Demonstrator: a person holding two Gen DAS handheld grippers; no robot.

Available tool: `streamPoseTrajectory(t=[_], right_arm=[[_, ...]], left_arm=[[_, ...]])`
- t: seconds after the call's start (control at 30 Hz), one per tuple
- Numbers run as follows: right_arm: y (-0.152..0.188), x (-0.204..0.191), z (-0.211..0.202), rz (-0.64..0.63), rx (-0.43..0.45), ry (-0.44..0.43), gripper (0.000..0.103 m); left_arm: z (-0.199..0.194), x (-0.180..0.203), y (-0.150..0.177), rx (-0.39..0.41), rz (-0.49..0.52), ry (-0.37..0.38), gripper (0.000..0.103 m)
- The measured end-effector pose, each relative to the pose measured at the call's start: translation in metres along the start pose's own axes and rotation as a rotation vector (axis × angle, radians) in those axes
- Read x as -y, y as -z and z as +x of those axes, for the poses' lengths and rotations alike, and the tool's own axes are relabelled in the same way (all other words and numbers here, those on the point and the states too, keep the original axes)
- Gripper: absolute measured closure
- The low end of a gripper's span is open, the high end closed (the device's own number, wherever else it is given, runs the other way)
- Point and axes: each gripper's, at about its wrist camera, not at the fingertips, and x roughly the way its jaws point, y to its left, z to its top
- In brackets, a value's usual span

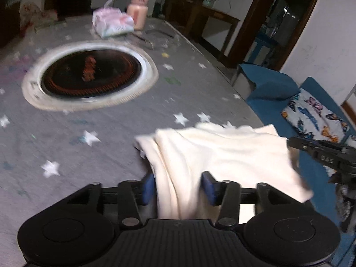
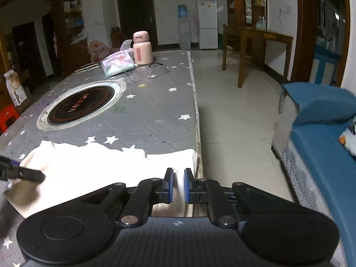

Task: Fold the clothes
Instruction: 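Lower the folded bundle onto the table and open both grippers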

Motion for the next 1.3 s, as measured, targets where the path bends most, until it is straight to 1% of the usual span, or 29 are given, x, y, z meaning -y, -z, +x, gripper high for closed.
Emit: streamPoseTrajectory(t=[0.07, 0.1, 0.13, 0.23, 0.33, 0.43, 0.53, 0.57, 0.63, 0.8, 0.9, 1.03, 1.1, 1.17, 1.23, 1.3], right_arm=[[-0.001, -0.004, -0.001, -0.009, 0.013, -0.001, 0.091], [-0.002, -0.006, -0.001, -0.014, 0.020, 0.003, 0.091], [-0.003, -0.008, -0.001, -0.018, 0.027, 0.000, 0.090], [-0.006, -0.012, 0.000, -0.026, 0.040, -0.025, 0.090], [-0.007, -0.020, 0.002, -0.047, 0.050, -0.037, 0.090], [-0.009, -0.024, 0.008, -0.055, 0.041, -0.066, 0.090], [-0.007, -0.027, 0.020, -0.057, 0.015, -0.084, 0.090], [-0.006, -0.027, 0.024, -0.056, 0.008, -0.087, 0.089], [-0.004, -0.027, 0.032, -0.051, 0.000, -0.084, 0.084], [0.003, -0.023, 0.047, -0.035, -0.023, -0.080, 0.083], [0.001, -0.023, 0.044, -0.032, -0.013, -0.082, 0.083], [-0.004, -0.028, 0.037, -0.040, 0.012, -0.100, 0.077], [-0.005, -0.034, 0.040, -0.056, 0.009, -0.114, 0.077], [-0.005, -0.039, 0.048, -0.071, -0.006, -0.105, 0.074], [-0.004, -0.040, 0.051, -0.078, -0.008, -0.094, 0.073], [-0.004, -0.038, 0.047, -0.066, -0.002, -0.103, 0.073]], left_arm=[[-0.004, -0.001, -0.004, 0.023, 0.016, -0.029, 0.050], [-0.005, 0.000, -0.006, 0.034, 0.018, -0.031, 0.051], [-0.006, 0.000, -0.009, 0.045, 0.016, -0.025, 0.051], [-0.006, 0.006, -0.015, 0.073, 0.017, 0.002, 0.064], [0.000, 0.015, -0.019, 0.079, 0.036, 0.030, 0.066], [0.015, 0.023, -0.023, 0.054, 0.043, 0.065, 0.068], [0.031, 0.029, -0.026, 0.025, 0.044, 0.090, 0.068], [0.035, 0.031, -0.026, 0.021, 0.048, 0.092, 0.068], [0.043, 0.033, -0.027, 0.012, 0.053, 0.094, 0.068], [0.062, 0.027, -0.029, -0.019, 0.032, 0.093, 0.068], [0.060, 0.027, -0.030, -0.013, 0.025, 0.101, 0.068], [0.057, 0.032, -0.032, 0.006, 0.046, 0.105, 0.068], [0.061, 0.033, -0.033, -0.002, 0.045, 0.100, 0.068], [0.066, 0.034, -0.033, -0.008, 0.044, 0.094, 0.068], [0.063, 0.033, -0.032, -0.003, 0.045, 0.096, 0.067], [0.058, 0.033, -0.032, 0.003, 0.047, 0.100, 0.066]])
